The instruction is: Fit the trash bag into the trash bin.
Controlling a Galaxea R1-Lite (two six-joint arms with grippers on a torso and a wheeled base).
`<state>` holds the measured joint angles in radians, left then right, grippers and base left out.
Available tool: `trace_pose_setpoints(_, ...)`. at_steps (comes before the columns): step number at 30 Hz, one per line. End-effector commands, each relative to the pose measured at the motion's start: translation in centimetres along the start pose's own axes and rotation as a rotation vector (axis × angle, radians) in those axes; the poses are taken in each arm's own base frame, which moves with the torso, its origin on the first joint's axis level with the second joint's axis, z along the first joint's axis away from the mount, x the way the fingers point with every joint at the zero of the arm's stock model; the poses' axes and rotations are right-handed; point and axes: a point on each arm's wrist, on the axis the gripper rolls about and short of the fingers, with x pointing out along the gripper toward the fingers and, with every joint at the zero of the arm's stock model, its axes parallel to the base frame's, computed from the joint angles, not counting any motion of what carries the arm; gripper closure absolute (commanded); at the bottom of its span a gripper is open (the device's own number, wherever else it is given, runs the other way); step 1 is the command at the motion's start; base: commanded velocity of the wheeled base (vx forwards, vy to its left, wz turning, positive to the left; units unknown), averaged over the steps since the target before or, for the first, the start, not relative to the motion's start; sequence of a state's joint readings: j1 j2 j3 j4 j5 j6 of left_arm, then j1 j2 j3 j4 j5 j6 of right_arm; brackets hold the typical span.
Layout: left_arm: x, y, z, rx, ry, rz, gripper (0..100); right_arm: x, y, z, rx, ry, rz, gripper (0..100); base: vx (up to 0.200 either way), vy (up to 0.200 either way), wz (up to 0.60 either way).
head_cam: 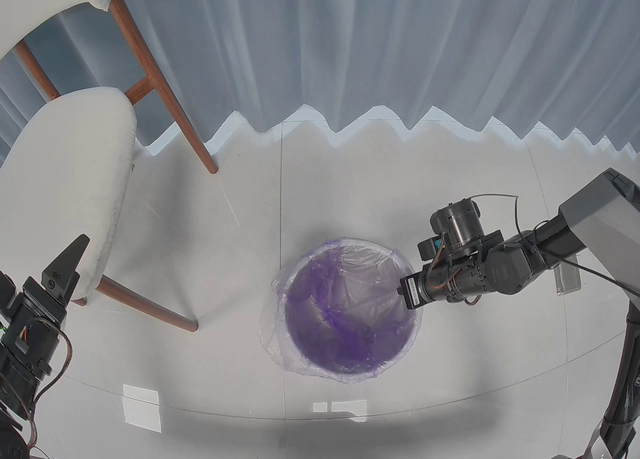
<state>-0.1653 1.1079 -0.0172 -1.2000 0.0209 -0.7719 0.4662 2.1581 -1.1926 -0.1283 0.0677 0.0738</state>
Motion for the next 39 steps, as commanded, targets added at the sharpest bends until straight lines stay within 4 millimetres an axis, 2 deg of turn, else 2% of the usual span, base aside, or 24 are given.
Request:
trace_pose_setpoints(1,-0.3,0.2,-0.2,-0.001,0.01,0.008,0,-0.2,-1.2,2.8,-0.119,-0.097,0.042,100,0.0,0.0,0.0)
trace_pose_setpoints(12,-0.1,0.2,-0.6,0.008,0.055,-0.01,0,0.3,-2.2,3.1,-0.152,-0.107,0.025,100,0.0,0.0,0.0)
trace_pose_setpoints(13,-0.1,0.1,-0.7,0.007,0.063,-0.016,0,0.4,-2.2,3.1,-0.146,-0.108,0.025,0,0.0,0.0,0.0)
trace_pose_setpoints(20,0.3,0.1,-1.2,0.002,0.129,-0.045,0,0.2,-1.9,4.2,0.026,-0.215,0.049,0,0.0,0.0,0.0)
trace_pose_setpoints(21,0.7,0.2,-1.4,0.001,0.158,-0.048,0,-0.6,-1.8,4.6,0.137,-0.238,0.065,0,0.0,0.0,0.0)
trace_pose_setpoints(24,1.4,0.6,-2.2,-0.001,0.232,-0.046,0,-2.7,-1.8,4.8,0.304,-0.258,0.086,0,0.0,0.0,0.0)
trace_pose_setpoints(25,1.5,0.6,-2.3,-0.001,0.24,-0.047,0,-2.9,-1.9,4.7,0.324,-0.256,0.087,0,0.0,0.0,0.0)
trace_pose_setpoints(27,2.4,0.6,-2.9,-0.005,0.3,-0.059,0,-4.9,-1.8,4.6,0.443,-0.276,0.106,0,0.0,0.0,0.0)
trace_pose_setpoints(28,2.9,0.6,-3.1,-0.006,0.317,-0.058,0,-5.3,-1.8,4.6,0.467,-0.283,0.109,0,0.0,0.0,0.0)
trace_pose_setpoints(33,6.2,0.4,-4.4,-0.028,0.393,-0.042,0,-8.7,-3.8,3.3,0.615,-0.36,0.052,0,0.0,0.0,0.0)
trace_pose_setpoints(37,9.1,1.6,-8.4,-0.122,0.556,0.059,0,-12.5,-5.3,0.2,0.677,-0.405,-0.008,0,0.0,0.0,0.0)
trace_pose_setpoints(39,10.3,2.8,-11.1,-0.172,0.637,0.137,0,-14.3,-5.5,-1.5,0.713,-0.44,-0.011,0,0.0,0.0,0.0)
